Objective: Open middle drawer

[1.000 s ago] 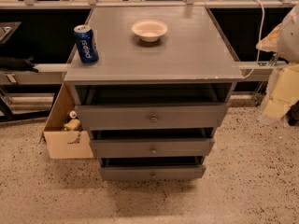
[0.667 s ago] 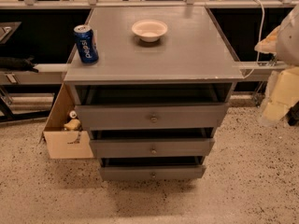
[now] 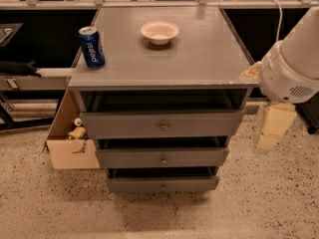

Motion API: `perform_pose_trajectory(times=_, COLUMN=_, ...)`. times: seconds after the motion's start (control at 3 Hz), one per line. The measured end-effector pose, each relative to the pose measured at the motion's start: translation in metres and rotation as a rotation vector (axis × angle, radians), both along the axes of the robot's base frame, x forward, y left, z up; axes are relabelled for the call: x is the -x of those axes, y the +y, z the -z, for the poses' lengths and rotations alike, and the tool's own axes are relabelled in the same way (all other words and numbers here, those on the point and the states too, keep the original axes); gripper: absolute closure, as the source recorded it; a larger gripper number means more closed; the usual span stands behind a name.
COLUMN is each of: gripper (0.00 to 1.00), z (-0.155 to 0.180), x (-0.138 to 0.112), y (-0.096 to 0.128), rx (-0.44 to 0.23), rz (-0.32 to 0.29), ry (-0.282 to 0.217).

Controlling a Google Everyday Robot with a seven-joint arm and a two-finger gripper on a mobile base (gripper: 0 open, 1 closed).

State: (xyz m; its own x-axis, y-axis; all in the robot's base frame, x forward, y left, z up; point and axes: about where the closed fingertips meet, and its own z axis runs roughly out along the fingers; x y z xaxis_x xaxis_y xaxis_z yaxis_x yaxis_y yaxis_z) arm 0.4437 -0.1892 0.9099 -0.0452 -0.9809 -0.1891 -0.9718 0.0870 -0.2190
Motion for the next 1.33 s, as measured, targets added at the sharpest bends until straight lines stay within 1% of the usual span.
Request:
perform_pose_trajectory(times=0.33, gripper=0.00, z=0.092, x=0.007, y=0.007, rx=0.015, rz=-0.083, ry=0.040)
perform_pose_trajectory(times=0.67, gripper=0.00, z=0.180, x=0.021, y=0.014, rx=0.028, rz=-0.110, ry=0.084)
perform_pose_trajectory(times=1.0, gripper=0.00, z=0.179, x=0.021, y=0.014, rx=0.028, rz=-0.110, ry=0.084)
perform_pose_trajectory(times=1.33, gripper=0.00, z=0.207, x=0.013, y=0.011, rx=0.028, rz=-0.127, ry=0.066)
